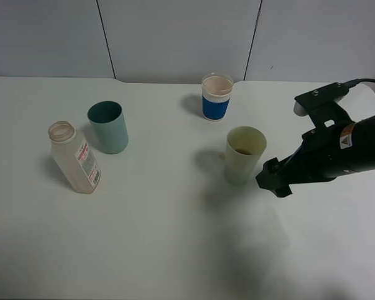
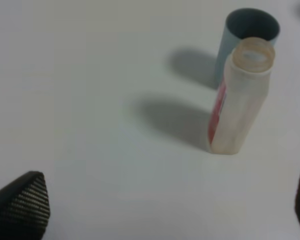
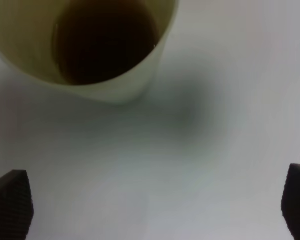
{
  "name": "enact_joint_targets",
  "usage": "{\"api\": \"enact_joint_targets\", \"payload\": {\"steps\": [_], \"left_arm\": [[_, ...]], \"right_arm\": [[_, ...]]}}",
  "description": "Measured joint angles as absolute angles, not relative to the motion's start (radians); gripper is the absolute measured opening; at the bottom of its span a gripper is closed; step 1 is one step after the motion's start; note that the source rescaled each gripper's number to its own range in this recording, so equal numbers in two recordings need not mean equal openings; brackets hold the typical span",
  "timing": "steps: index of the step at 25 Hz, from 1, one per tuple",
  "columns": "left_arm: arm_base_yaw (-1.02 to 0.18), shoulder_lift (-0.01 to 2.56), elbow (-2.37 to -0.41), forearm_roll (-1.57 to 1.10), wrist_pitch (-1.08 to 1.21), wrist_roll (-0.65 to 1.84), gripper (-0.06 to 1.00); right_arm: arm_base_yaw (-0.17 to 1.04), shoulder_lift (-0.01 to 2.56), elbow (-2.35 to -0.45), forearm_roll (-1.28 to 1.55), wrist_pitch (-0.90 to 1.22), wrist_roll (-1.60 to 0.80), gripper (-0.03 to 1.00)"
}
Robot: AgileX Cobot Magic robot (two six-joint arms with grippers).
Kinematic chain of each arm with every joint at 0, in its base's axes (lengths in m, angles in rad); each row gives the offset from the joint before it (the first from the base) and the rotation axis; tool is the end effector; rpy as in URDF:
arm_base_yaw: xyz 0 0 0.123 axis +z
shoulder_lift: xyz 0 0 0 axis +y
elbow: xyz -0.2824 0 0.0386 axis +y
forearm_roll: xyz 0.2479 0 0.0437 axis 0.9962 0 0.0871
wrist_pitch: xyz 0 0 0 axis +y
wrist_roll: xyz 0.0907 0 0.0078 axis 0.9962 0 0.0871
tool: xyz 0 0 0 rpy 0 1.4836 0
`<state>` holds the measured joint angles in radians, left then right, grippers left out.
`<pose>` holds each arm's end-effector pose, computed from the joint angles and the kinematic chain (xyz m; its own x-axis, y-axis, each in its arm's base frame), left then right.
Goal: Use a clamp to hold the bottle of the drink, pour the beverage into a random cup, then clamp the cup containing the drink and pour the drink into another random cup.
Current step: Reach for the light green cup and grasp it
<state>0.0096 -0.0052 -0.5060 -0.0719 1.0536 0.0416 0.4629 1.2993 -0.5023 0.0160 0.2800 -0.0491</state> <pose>-0.0061 -0.0057 0.2796 -0.4383 0.0018 -0.8988 0.0492 0.9985 -0.0220 0.1929 0.0967 0.1825 -0.7324 -0.4032 -0.5487 -0.4737 0.8806 -0.0148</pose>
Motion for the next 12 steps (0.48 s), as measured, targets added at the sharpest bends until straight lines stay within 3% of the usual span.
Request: {"api": "enact_joint_targets", "payload": {"steps": [12], "left_arm": [[0.010, -0.005, -0.506, -0.072, 1.054, 0.042, 1.00]], "right_arm": [[0.463, 1.303, -0.332, -0.020, -0.087, -0.047, 1.00]]}}
